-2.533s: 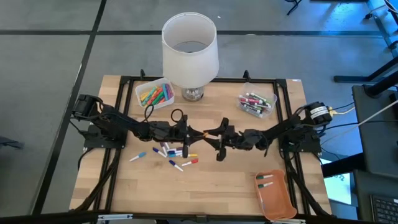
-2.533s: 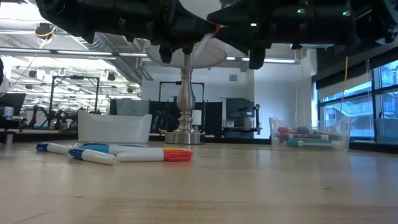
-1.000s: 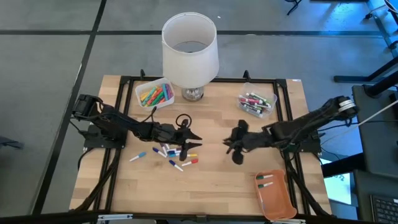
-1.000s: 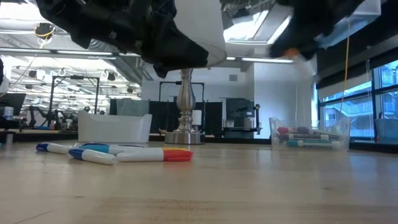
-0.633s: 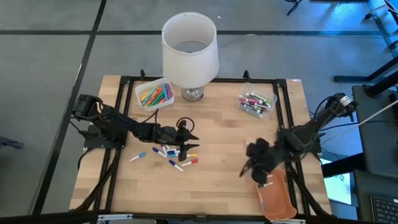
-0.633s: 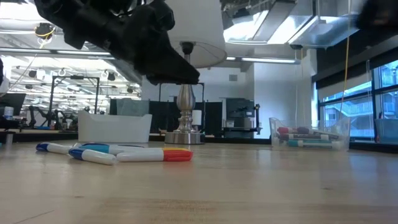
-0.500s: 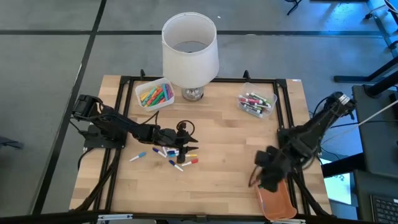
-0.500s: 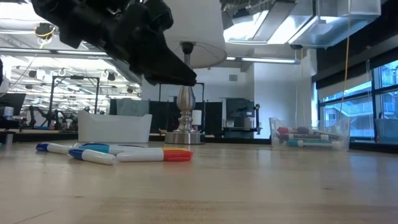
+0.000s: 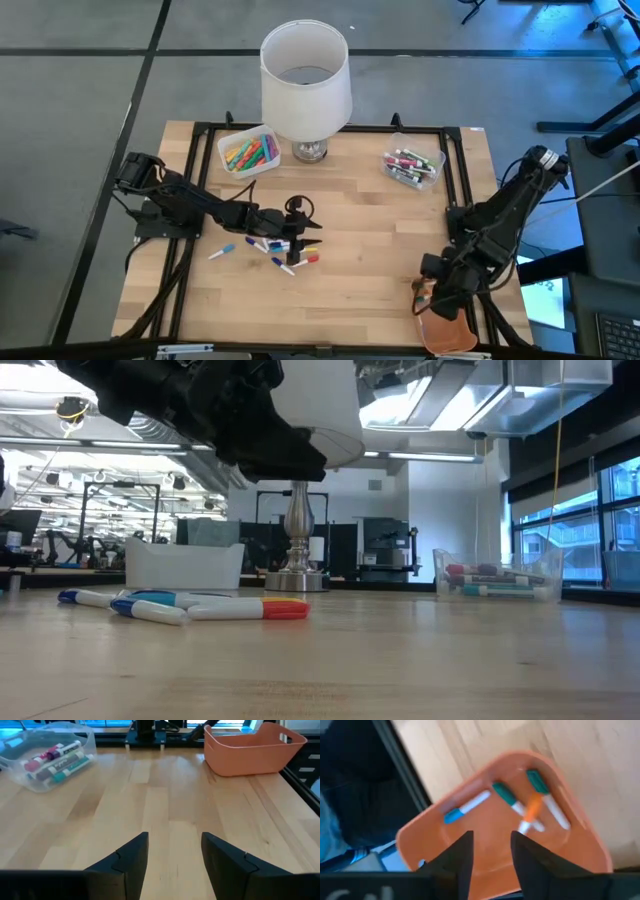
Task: Pick & Place Markers
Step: Put the light orange mini marker into the orange bin, then put the red mini marker into the orange bin
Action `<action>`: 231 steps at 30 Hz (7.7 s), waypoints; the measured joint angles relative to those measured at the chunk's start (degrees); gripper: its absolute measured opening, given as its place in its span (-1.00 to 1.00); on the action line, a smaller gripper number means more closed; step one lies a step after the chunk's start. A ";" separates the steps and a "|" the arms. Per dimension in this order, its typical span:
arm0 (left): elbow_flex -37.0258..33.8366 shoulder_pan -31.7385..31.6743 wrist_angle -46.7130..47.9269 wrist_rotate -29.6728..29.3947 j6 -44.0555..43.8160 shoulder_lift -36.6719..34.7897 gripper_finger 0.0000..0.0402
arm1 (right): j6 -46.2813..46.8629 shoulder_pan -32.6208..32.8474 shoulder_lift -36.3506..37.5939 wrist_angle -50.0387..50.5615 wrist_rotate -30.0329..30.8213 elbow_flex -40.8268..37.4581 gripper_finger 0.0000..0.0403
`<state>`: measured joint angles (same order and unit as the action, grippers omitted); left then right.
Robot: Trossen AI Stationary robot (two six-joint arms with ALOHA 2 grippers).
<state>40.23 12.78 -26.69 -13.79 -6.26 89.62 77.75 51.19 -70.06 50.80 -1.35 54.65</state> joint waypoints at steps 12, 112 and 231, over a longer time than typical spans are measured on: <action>0.02 3.85 25.04 -0.42 -7.58 0.00 -0.19 | -12.50 -6.09 0.02 -0.59 8.46 1.40 -0.21; 2.49 1.53 -52.88 -15.39 -14.58 14.82 -0.80 | -64.74 -30.00 -15.72 -104.31 39.06 -19.71 -0.21; 3.14 -17.42 66.54 6.92 7.96 2.71 -0.66 | -42.08 -22.34 -8.70 -2.18 6.40 4.81 -0.72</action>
<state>43.36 -4.64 39.85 -6.87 1.70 92.33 35.67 28.85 -78.76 48.62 5.06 59.46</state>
